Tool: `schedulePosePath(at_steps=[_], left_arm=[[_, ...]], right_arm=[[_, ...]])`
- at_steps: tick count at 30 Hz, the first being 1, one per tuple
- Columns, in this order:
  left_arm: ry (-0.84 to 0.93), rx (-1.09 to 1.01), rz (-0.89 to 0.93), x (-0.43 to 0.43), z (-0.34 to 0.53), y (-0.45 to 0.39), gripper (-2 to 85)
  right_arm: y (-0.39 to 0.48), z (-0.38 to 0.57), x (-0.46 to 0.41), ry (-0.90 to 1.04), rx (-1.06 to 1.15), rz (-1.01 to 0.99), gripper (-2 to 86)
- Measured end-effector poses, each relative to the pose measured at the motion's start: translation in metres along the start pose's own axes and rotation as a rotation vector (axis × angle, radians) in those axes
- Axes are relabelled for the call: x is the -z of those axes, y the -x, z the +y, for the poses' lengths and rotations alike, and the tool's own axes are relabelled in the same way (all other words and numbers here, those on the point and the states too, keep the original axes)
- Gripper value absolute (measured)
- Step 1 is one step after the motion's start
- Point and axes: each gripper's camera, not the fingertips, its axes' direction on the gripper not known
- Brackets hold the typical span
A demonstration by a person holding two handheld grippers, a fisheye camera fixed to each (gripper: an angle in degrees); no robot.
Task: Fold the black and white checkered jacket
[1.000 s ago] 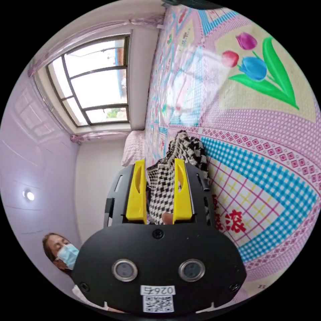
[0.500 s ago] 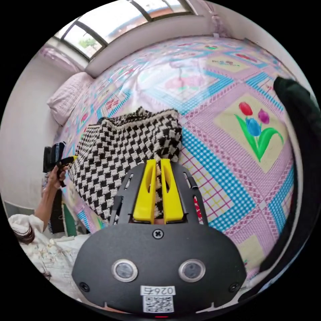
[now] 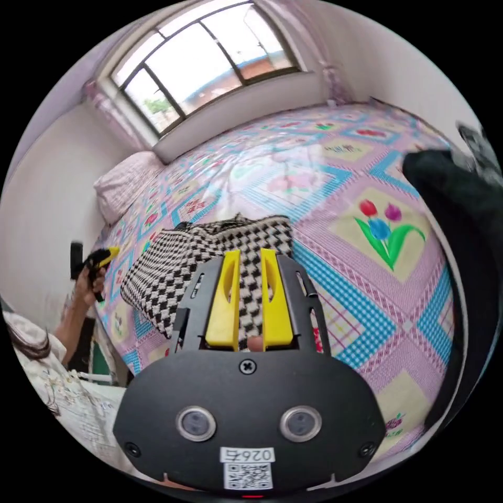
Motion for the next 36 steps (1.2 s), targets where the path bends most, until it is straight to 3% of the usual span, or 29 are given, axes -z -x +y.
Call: schedulePosePath(at_steps=[5,7,9,12,14,16,19,25,28,32,34,35,36], left_arm=[[0.214,-0.068,-0.069,-0.108,-0.034,-0.001,-1.0],[0.432,-0.086,-0.272,-0.161,-0.030,0.020,-1.0],[0.369,-0.049,-0.202,-0.158,-0.029,0.034,-1.0],[0.364,0.011,-0.139,-0.153,-0.026,0.049,-1.0],[0.330,-0.021,-0.166,-0.145,-0.022,0.047,-1.0],[0.331,0.035,-0.127,-0.151,-0.017,0.068,-1.0],[0.328,0.109,-0.048,-0.149,-0.020,0.087,-1.0],[0.073,0.054,-0.032,-0.073,0.009,0.067,-1.0],[-0.012,0.081,-0.148,-0.026,0.046,0.074,-1.0],[-0.045,0.096,-0.231,-0.006,0.081,0.093,-1.0],[0.106,0.107,-0.293,-0.037,0.085,0.120,-0.9],[0.171,0.114,-0.313,-0.049,0.086,0.129,-0.9],[0.128,0.136,-0.266,-0.048,0.088,0.138,-0.8]], right_arm=[[0.097,-0.024,-0.072,0.140,0.346,0.035,-0.6],[0.112,-0.027,-0.108,0.228,0.439,0.123,-0.9],[0.101,-0.025,-0.146,0.355,0.475,0.344,-1.1],[0.042,-0.029,-0.127,0.297,0.237,0.090,-1.0],[0.004,-0.020,-0.088,0.135,0.010,0.008,-0.9],[-0.004,-0.011,-0.073,0.069,-0.007,-0.009,-0.9],[-0.007,-0.004,-0.094,0.244,0.010,0.131,-0.8],[0.032,0.048,-0.021,0.004,0.078,0.267,1.2],[0.016,0.085,0.017,-0.063,0.012,0.081,3.8],[0.008,0.124,0.037,-0.117,0.012,-0.141,0.2],[0.017,0.126,0.014,-0.008,0.107,-0.104,-0.4],[0.019,0.123,-0.018,0.200,0.166,0.037,-0.5],[0.019,0.124,-0.029,0.263,0.195,0.065,-0.6]])
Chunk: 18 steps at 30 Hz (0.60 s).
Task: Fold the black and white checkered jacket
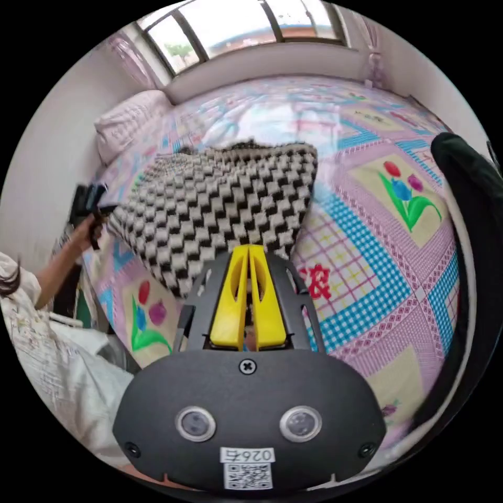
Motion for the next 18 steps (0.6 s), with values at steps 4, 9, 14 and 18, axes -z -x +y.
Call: schedulePosePath(at_steps=[4,9,14,18], left_arm=[[-0.098,0.125,0.028,0.034,0.016,0.014,0.1],[-0.188,0.076,-0.059,0.061,0.053,0.019,9.9],[-0.140,0.128,0.001,0.042,0.066,0.036,21.6],[-0.218,0.104,-0.015,0.029,0.064,0.036,21.7]], right_arm=[[-0.020,0.010,0.051,-0.214,-0.135,0.015,-0.2],[-0.039,0.020,0.088,-0.308,-0.173,-0.030,6.2],[-0.088,0.021,0.079,-0.274,-0.310,-0.251,13.7],[-0.099,0.007,0.063,-0.157,-0.317,-0.291,14.2]])
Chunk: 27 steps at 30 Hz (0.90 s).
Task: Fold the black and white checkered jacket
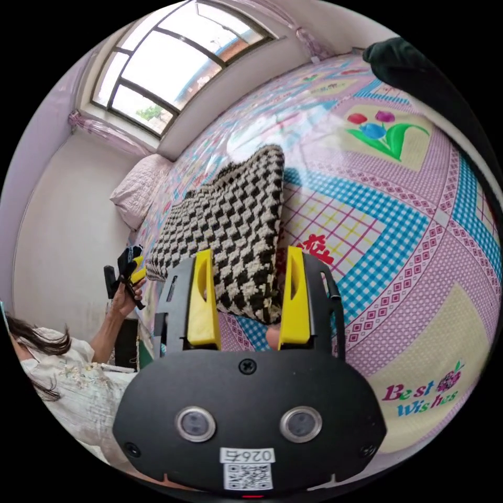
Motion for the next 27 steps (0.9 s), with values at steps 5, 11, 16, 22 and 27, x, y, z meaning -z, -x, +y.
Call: schedulePosePath(at_steps=[5,11,16,22,27], left_arm=[[0.162,-0.036,0.023,-0.031,-0.015,0.006,11.3],[0.155,0.027,0.068,-0.024,-0.007,0.036,10.2],[0.230,-0.107,0.049,-0.039,-0.009,0.019,9.9],[0.374,-0.245,0.198,-0.110,-0.024,-0.024,9.6],[0.530,-0.460,0.262,-0.192,-0.045,-0.107,9.4]], right_arm=[[0.005,-0.020,-0.001,0.007,-0.007,0.051,6.3],[-0.018,-0.044,0.027,0.037,-0.054,-0.086,1.9],[-0.030,-0.032,0.064,-0.002,-0.092,-0.073,1.4],[-0.051,0.019,0.145,-0.126,-0.242,0.038,1.4],[-0.060,0.085,0.196,-0.289,-0.426,0.108,1.5]])
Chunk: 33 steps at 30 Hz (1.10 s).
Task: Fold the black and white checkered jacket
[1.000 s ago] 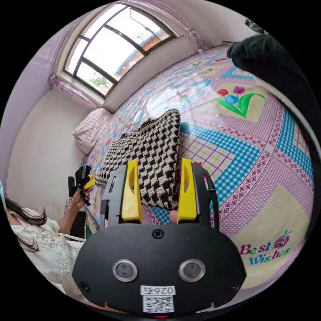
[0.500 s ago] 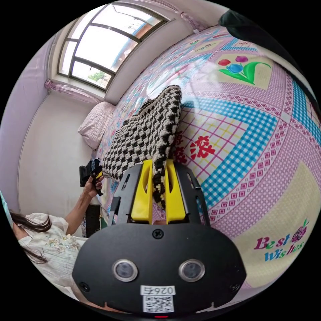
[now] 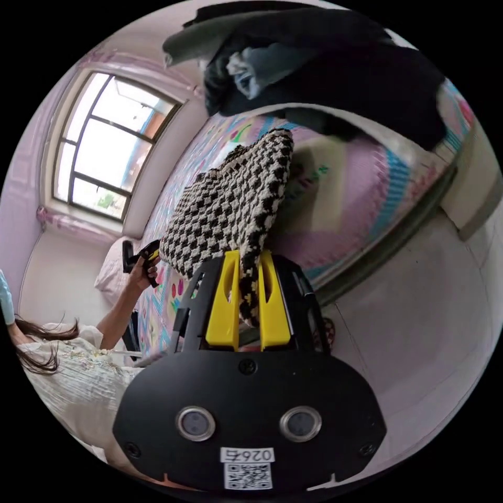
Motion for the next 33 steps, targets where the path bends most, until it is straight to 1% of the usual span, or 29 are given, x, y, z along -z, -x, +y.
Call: schedulePosePath(at_steps=[4,6,9,12,13,15,16,19,22,25,28,32,33], left_arm=[[0.124,-0.196,-0.044,-0.064,-0.070,-0.053,9.5],[0.167,-0.257,-0.043,-0.090,-0.095,-0.071,9.5],[0.210,-0.300,-0.002,-0.126,-0.135,-0.087,9.4],[0.249,-0.326,0.033,-0.150,-0.169,-0.092,8.7],[0.257,-0.307,0.017,-0.153,-0.178,-0.090,8.3],[0.292,-0.299,0.021,-0.152,-0.185,-0.084,8.0],[0.292,-0.295,0.034,-0.148,-0.184,-0.079,7.6],[0.257,-0.253,0.090,-0.136,-0.173,-0.059,6.7],[0.212,-0.173,0.160,-0.124,-0.164,-0.036,5.8],[0.179,-0.150,0.184,-0.112,-0.157,-0.025,5.5],[0.171,-0.169,0.156,-0.106,-0.153,-0.027,5.4],[0.163,-0.157,0.153,-0.106,-0.156,-0.030,5.1],[0.164,-0.157,0.156,-0.106,-0.158,-0.030,4.8]], right_arm=[[-0.028,0.033,0.029,-0.108,-0.155,-0.044,1.6],[-0.030,0.042,0.037,-0.157,-0.197,-0.057,1.7],[-0.025,0.052,0.037,-0.234,-0.250,-0.078,2.4],[-0.016,0.055,0.019,-0.281,-0.319,-0.163,3.2],[-0.012,0.055,0.011,-0.287,-0.343,-0.203,3.5],[-0.006,0.057,0.002,-0.273,-0.360,-0.246,3.8],[-0.003,0.058,-0.001,-0.233,-0.356,-0.269,3.9],[-0.010,0.065,0.003,-0.151,-0.361,-0.283,3.6],[-0.031,0.071,0.021,-0.136,-0.401,-0.230,3.8],[-0.053,0.069,0.041,-0.159,-0.421,-0.191,5.6],[-0.065,0.049,0.051,-0.177,-0.380,-0.191,9.1],[-0.075,0.001,0.029,-0.131,-0.303,-0.219,14.8],[-0.076,-0.005,0.023,-0.118,-0.298,-0.229,13.9]])
